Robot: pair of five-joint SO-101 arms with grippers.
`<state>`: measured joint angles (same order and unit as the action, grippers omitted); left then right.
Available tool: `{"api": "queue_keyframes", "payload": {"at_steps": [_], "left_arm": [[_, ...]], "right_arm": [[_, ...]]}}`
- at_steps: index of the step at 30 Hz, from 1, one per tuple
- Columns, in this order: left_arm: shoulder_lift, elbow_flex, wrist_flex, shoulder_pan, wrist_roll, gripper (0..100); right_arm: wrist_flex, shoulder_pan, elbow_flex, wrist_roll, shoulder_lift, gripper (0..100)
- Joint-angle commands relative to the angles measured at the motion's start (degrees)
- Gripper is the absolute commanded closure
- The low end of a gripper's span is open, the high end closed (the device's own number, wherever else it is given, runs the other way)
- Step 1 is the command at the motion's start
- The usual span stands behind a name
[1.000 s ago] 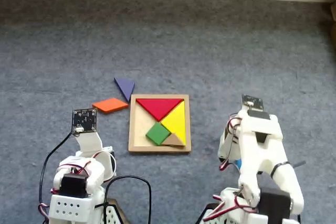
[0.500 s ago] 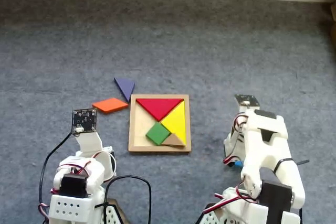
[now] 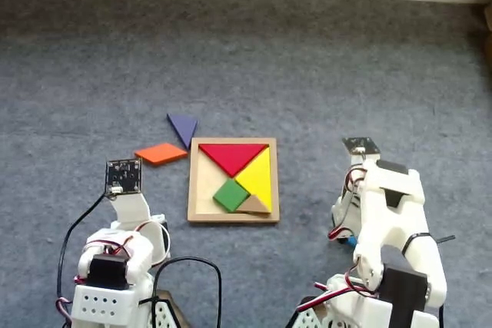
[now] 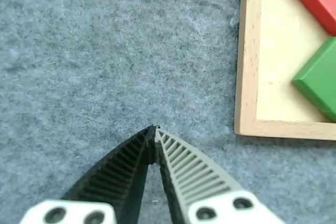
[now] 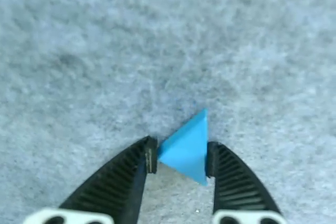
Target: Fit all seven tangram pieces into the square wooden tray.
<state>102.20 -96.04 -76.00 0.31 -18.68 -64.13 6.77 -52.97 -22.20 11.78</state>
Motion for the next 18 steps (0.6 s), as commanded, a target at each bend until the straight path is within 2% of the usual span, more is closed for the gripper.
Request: {"api": "queue_keyframes", "payload": {"at_steps": [1,7,11,18], "left_arm": [[1.6,-1.1,-0.2,0.7,0.2,99],[1.6,-1.1,-0.2,0.7,0.2,99],[1.6,-1.1,-0.2,0.7,0.2,99],[1.6,-1.1,-0.2,0.7,0.2,99]], "right_arm": [[1.1,-0.5,1.3,-1.2,-0.6,89.3],[0.7,-1.1,1.5,-1.2,-0.5,89.3],[0.6,-4.9,1.4,-1.1,2.9,89.3],[0.6,-13.7,0.9,-1.1,17.8,89.3]]}}
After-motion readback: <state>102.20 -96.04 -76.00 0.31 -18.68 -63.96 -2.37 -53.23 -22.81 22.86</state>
